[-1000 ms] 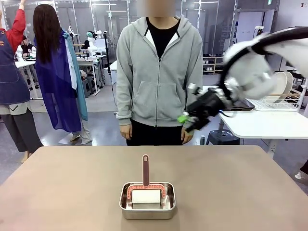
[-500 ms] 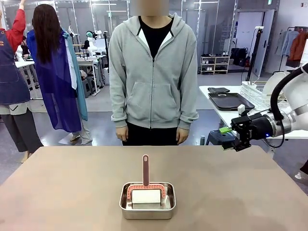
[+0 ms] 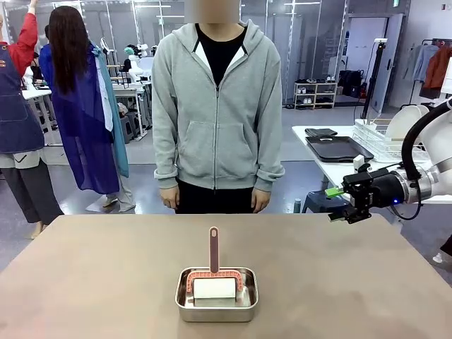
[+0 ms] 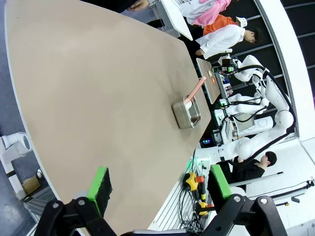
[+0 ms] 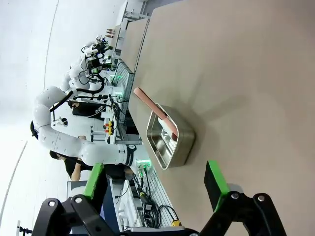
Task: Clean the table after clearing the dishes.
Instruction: Place the Lint Roller back on top of the Airtight Container.
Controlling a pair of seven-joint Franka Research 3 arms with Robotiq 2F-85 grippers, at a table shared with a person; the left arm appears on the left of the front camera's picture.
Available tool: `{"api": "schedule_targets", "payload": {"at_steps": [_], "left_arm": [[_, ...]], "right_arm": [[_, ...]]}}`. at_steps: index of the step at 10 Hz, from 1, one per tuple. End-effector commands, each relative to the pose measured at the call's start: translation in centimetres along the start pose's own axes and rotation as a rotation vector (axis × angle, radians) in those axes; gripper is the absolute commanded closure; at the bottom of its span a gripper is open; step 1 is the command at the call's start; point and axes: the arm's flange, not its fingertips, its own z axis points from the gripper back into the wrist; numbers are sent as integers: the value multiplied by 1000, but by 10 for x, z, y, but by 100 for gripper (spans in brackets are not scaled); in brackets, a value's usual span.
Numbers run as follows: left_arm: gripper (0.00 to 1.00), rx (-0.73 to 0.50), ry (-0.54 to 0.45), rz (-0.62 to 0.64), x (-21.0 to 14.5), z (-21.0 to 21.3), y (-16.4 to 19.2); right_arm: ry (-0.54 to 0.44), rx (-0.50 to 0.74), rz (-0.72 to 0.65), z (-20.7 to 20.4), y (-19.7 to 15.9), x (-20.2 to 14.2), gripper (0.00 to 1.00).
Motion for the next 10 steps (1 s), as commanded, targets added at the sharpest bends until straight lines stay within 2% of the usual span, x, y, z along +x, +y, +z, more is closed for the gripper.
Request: {"api": "schedule_targets", "payload": {"at_steps": [1, 2, 3, 5, 8, 10], "left_arm": [[0, 5, 10, 1, -4, 2, -4], [0, 5, 10, 1, -4, 2, -4], [0, 5, 10, 1, -4, 2, -4], [0, 5, 10, 1, -4, 2, -4], [0, 5, 10, 1, -4, 2, -4], [0, 5, 10, 1, -4, 2, -4]], "right_arm": [[14, -9, -9, -1, 3, 3, 0], [0, 0, 0, 0, 0, 0, 0], [-122, 12, -86, 55, -17, 19, 0], [-290, 47, -152, 149, -33, 19, 0], [-536, -11, -272, 276, -86, -22, 0], [-616, -10, -336, 330, -120, -55, 0]]}}
